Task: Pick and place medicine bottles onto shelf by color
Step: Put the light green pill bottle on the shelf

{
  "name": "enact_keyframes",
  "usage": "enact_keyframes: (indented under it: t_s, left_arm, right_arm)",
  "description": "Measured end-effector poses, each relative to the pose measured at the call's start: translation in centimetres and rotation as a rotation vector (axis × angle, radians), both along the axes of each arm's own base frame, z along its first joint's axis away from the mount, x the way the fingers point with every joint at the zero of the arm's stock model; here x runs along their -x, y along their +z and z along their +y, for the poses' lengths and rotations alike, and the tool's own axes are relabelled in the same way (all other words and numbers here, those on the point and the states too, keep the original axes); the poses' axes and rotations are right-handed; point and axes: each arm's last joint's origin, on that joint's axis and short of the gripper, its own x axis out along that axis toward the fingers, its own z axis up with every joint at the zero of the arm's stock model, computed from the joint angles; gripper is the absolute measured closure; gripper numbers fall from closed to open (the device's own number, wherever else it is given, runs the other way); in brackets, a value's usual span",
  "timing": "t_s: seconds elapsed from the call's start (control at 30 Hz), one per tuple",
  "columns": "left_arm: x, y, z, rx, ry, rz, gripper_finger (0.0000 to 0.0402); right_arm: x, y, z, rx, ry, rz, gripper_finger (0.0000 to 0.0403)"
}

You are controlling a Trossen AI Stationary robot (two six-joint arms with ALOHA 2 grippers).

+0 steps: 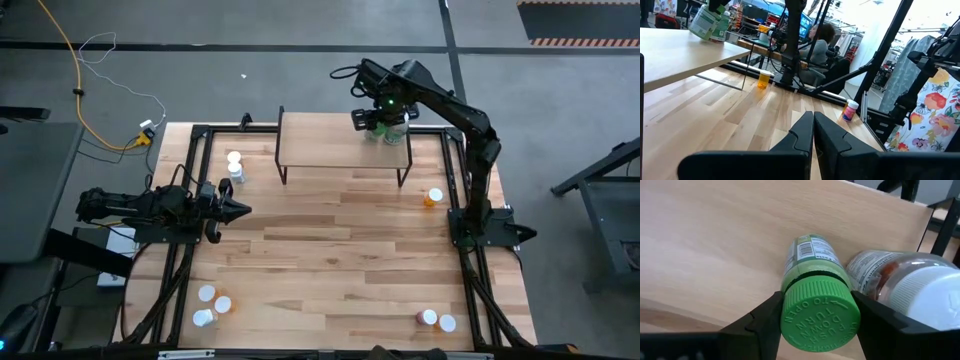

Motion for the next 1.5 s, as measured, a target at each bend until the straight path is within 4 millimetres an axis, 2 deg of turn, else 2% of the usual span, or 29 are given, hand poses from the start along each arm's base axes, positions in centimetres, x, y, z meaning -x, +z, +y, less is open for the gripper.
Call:
enact_keyframes:
  t_s: [0.17,0.43,1.5]
  left_arm:
    - [0.0,0.0,0.0,0.0,0.0,0.0,0.0398]
    - [0.0,0.0,0.0,0.0,0.0,0.0,0.0398]
    - [0.0,0.0,0.0,0.0,0.0,0.0,0.0398]
  right_arm:
    - [-0.26,0.0,0.38,0.013,0.089,0.015,0.0201]
    - [-0.32,0.0,0.45,0.013,0.109,0.016,0.0201]
    - [-0.29,0.06,0.46,0.008,0.09,0.009,0.0199]
